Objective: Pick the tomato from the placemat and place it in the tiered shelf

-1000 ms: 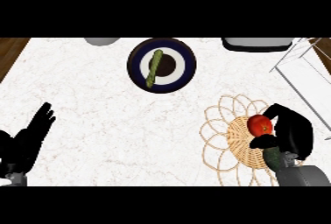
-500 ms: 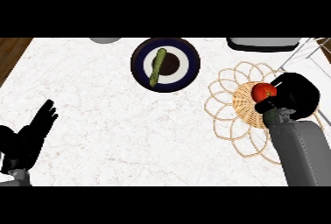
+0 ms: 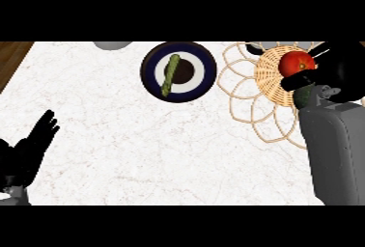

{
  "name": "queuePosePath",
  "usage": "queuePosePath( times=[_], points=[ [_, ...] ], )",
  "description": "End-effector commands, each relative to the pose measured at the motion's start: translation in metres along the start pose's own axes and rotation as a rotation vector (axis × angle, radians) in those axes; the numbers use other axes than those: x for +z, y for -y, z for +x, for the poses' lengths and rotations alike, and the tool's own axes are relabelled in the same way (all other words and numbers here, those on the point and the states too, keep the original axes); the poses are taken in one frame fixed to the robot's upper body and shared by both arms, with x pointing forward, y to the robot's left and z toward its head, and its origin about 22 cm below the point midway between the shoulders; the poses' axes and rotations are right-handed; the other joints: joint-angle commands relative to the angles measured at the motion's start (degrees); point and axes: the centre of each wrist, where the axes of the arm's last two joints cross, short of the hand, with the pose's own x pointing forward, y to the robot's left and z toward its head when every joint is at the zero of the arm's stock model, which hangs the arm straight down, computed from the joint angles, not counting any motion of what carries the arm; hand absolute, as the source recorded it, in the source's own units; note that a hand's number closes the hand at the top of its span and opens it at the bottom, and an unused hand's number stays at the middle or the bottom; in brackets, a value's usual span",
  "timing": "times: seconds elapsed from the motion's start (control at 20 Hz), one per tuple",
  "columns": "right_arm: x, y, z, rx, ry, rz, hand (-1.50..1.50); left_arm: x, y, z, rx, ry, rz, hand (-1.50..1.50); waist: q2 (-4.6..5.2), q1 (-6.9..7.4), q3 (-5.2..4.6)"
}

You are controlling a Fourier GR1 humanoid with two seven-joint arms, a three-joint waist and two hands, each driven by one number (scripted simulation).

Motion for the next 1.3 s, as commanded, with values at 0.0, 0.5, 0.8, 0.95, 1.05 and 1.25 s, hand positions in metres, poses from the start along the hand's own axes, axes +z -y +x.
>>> queuePosePath(
  times=[0.0,0.5,0.8,0.95,1.05,1.25],
  points=[
    [0.01,0.057,0.014,-0.149,-0.094,-0.05,1.5,0.004,0.001,0.013,0.001,0.002,-0.001,0.0,-0.33,-0.22,0.04],
    [0.039,0.126,0.039,-0.209,-0.077,-0.209,1.5,0.0,-0.003,0.014,0.002,-0.001,0.0,0.0,-0.03,-0.07,0.0],
    [0.021,0.149,0.045,-0.178,-0.109,-0.33,1.5,0.013,0.02,0.007,0.012,0.012,0.006,0.0,0.02,0.32,0.01],
    [0.011,0.168,0.06,-0.053,-0.155,-0.373,1.5,0.005,0.007,0.0,-0.002,0.017,0.009,0.0,0.06,-0.03,-0.11],
    [-0.005,0.181,0.051,-0.033,-0.17,-0.377,1.5,0.007,-0.008,-0.005,-0.008,0.002,0.009,0.0,0.08,-0.07,-0.08],
    [-0.022,0.196,0.052,0.005,-0.163,-0.349,1.5,-0.001,0.002,-0.004,0.01,-0.004,0.01,0.0,0.18,-0.11,-0.03]
  ],
)
